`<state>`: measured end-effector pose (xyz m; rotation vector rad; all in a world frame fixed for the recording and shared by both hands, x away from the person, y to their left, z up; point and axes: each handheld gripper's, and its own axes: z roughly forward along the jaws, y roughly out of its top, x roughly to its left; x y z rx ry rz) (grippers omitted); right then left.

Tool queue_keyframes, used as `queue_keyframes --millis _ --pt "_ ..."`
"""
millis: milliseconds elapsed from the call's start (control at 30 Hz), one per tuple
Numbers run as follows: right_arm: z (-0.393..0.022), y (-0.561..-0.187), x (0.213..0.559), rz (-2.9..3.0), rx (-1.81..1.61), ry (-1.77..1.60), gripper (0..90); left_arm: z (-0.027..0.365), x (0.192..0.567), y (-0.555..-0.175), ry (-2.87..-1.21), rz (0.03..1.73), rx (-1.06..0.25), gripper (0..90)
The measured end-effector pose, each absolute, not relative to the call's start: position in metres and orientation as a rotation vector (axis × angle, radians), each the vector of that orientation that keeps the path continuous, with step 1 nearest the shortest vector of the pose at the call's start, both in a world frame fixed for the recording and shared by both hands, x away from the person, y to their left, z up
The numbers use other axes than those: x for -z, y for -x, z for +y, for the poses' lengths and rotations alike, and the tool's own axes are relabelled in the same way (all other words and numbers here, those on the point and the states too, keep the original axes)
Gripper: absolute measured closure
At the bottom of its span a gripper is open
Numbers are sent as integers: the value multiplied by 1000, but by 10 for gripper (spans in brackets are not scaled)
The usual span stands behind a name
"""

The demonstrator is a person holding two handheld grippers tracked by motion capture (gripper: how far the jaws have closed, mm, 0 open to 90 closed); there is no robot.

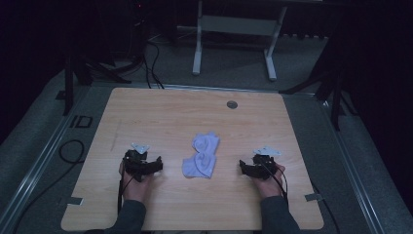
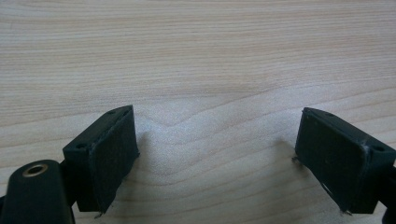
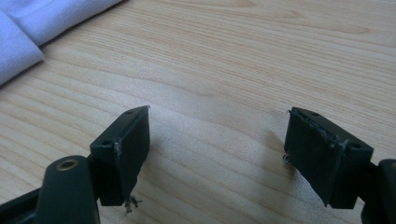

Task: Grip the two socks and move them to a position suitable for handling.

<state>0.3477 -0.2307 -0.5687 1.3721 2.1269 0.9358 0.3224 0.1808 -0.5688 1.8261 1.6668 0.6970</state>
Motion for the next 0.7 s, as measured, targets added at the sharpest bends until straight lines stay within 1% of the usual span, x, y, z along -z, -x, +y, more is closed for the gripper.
queue_keyframes --millis 700 --pt "-231 -348 569 2141 -944 -1353 227 180 569 -321 -1823 1670 -700 141"
